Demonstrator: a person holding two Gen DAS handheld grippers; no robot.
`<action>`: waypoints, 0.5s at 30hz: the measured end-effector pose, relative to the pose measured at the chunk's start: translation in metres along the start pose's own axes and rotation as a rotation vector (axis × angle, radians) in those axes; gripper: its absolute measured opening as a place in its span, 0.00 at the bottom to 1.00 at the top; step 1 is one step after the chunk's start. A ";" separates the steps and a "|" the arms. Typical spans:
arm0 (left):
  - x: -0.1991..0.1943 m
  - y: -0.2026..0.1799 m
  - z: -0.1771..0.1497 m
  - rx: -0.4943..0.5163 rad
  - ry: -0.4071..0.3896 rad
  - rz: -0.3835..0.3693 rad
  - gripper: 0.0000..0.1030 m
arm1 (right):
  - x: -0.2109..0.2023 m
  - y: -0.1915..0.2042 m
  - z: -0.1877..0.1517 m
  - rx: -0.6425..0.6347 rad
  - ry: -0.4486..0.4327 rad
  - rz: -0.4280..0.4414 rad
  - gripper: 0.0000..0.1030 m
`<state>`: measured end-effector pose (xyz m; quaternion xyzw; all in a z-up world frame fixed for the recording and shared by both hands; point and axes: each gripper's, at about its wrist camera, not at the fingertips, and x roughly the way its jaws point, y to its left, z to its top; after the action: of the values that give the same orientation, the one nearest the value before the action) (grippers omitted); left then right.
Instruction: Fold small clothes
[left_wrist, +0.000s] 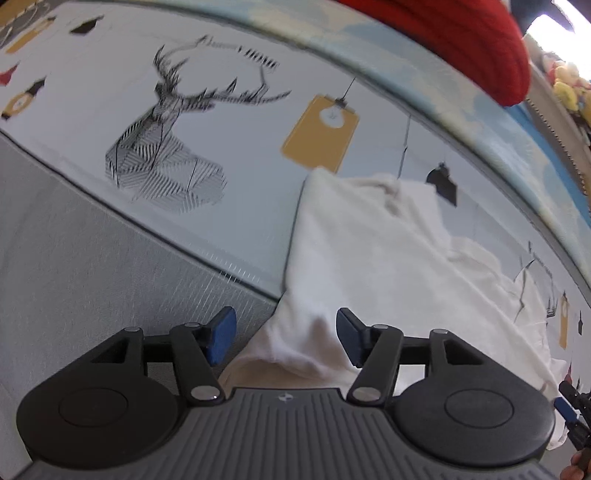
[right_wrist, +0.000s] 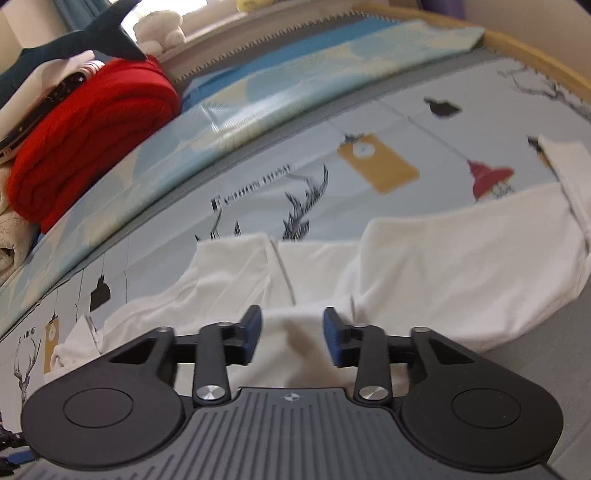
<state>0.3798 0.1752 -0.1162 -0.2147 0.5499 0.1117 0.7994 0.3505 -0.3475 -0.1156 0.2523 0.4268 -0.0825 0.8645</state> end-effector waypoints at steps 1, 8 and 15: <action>0.003 0.002 -0.001 -0.004 0.012 -0.003 0.64 | 0.002 -0.001 -0.002 0.011 0.012 -0.003 0.39; 0.011 0.002 -0.005 0.037 0.015 0.030 0.63 | 0.006 0.004 -0.005 0.022 0.020 -0.003 0.40; 0.016 -0.003 -0.008 0.117 -0.005 0.078 0.48 | 0.011 0.010 -0.009 0.007 0.033 -0.001 0.40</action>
<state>0.3805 0.1676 -0.1328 -0.1455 0.5615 0.1111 0.8070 0.3545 -0.3339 -0.1249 0.2566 0.4408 -0.0803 0.8564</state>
